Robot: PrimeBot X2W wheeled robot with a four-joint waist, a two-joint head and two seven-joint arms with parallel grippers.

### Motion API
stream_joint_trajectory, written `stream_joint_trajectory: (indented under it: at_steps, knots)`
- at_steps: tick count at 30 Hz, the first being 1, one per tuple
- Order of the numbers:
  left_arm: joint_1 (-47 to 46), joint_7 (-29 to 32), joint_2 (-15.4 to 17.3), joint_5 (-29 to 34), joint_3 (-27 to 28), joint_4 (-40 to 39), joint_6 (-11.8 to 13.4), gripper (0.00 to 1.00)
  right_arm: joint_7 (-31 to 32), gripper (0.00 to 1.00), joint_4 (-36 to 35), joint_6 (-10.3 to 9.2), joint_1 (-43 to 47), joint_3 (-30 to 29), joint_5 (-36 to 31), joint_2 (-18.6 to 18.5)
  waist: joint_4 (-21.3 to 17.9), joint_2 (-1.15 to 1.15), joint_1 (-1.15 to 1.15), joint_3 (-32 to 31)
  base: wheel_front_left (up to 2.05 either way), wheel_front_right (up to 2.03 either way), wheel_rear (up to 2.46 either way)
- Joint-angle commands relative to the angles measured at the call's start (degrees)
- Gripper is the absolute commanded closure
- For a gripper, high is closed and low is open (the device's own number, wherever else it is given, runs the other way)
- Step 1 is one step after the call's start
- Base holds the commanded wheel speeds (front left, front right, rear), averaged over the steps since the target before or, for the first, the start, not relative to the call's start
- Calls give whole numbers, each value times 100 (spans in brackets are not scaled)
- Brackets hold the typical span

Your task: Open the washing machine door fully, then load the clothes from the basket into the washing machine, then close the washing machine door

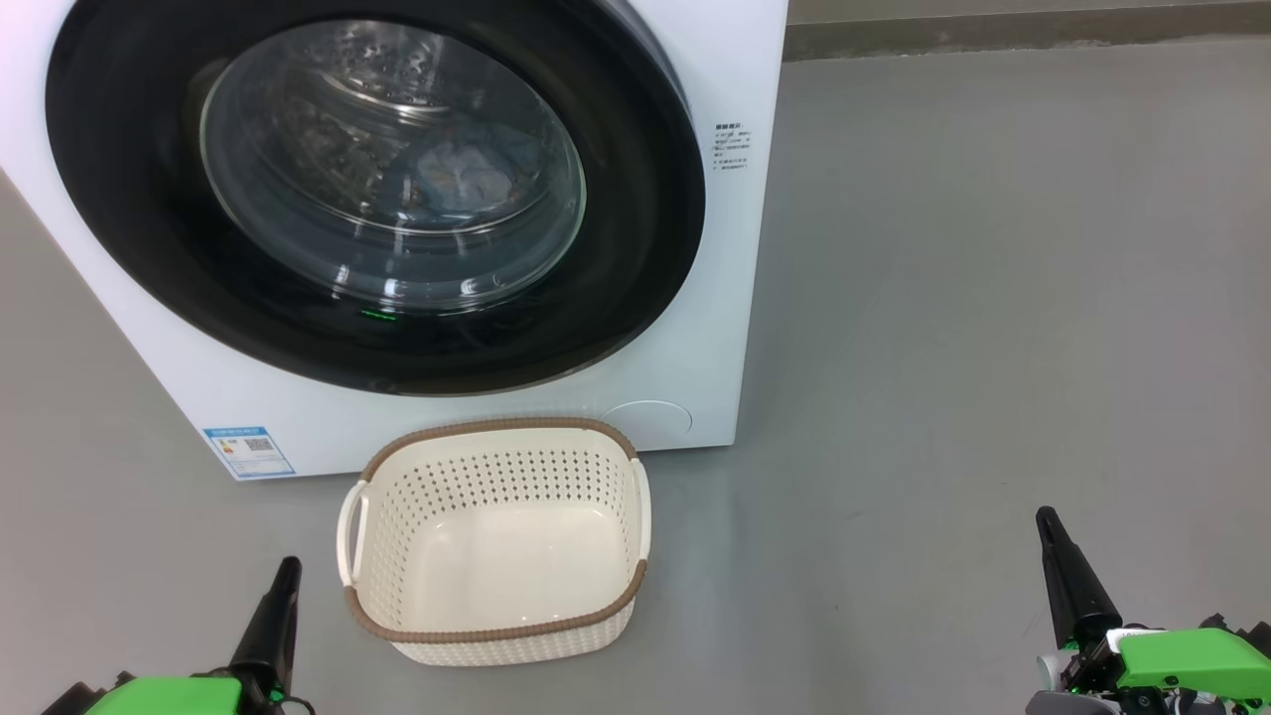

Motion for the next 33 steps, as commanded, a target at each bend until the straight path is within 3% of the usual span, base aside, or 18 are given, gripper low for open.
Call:
stream_joint_trajectory:
  at_steps: [1, 33]
  knots:
    - [-237, 16, 96, -27, 198, -112, -17, 100, 39, 100, -143, 10, -230, 98, -10, -21, 0, 0, 0, 0, 0, 0, 0]
    - [-239, 28, 85, -14, 214, -112, -17, 100, 63, 100, -141, 10, -233, 68, -35, 0, 0, 0, 0, 0, 0, 0, 0]
